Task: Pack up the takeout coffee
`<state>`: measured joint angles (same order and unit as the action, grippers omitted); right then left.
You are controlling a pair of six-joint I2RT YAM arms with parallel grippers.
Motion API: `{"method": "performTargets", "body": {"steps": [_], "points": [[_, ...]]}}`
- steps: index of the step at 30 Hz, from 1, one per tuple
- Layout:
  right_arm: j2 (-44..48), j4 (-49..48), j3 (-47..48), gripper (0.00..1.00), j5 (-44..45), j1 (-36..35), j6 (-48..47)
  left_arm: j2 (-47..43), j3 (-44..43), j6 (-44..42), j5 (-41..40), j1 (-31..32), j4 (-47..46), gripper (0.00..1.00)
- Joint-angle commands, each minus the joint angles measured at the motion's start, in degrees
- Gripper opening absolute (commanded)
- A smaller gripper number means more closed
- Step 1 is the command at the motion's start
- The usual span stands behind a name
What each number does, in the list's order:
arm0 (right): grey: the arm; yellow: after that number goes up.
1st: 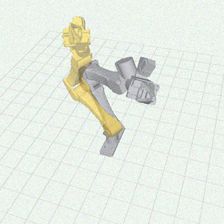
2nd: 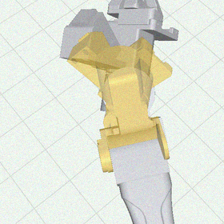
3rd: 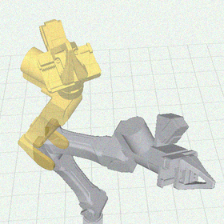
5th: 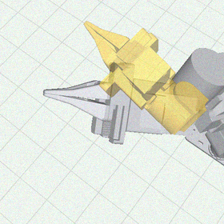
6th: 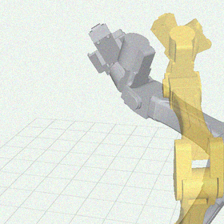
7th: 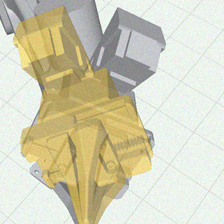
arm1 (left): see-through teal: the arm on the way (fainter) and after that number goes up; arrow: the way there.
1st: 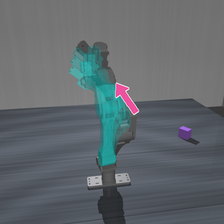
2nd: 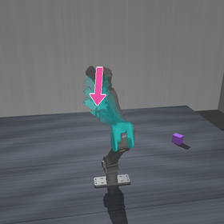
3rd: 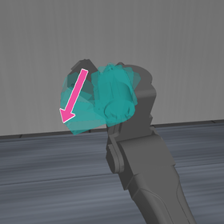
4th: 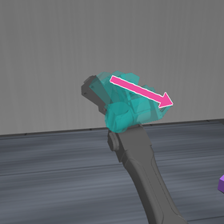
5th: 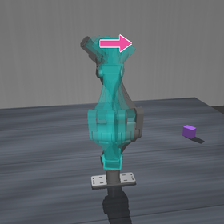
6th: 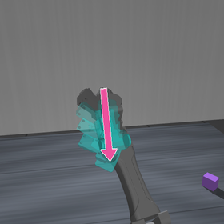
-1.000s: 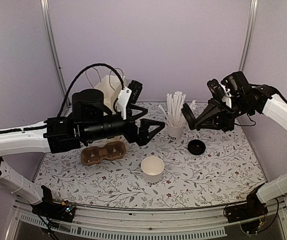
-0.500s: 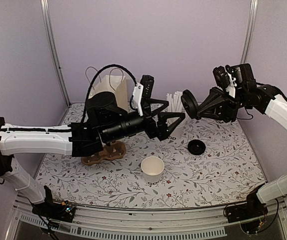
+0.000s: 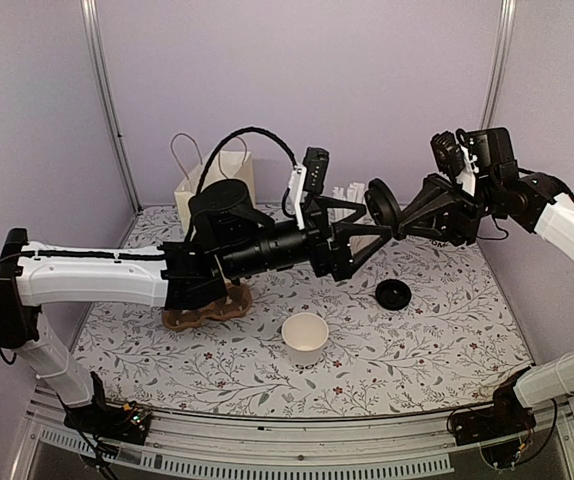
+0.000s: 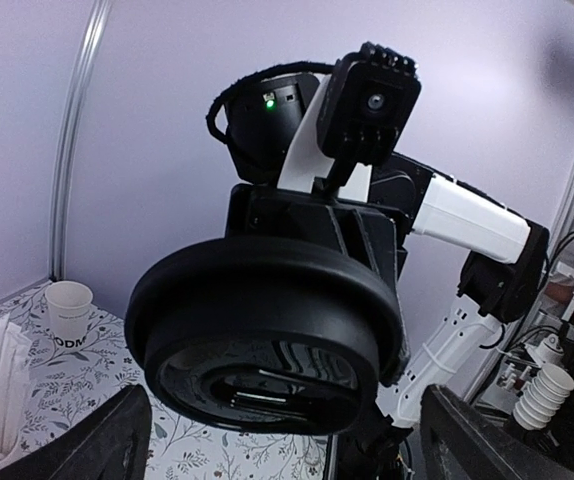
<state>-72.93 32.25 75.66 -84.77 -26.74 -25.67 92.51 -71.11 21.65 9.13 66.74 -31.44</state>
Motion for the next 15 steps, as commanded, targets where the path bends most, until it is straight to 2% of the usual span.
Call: {"method": "performTargets", "body": {"steps": [1, 15], "points": [[1.5, -1.5, -0.8, 0.1, -1.7, -0.4, 1.0, 0.9, -1.8, 1.9, 1.4, -0.3, -2.1, 0.94], [1.5, -3.1, -1.6, 0.1, -2.2, -0.5, 2.8, 2.9, -3.2, 2.8, 4.3, -1.1, -3.4, 0.88]]}}
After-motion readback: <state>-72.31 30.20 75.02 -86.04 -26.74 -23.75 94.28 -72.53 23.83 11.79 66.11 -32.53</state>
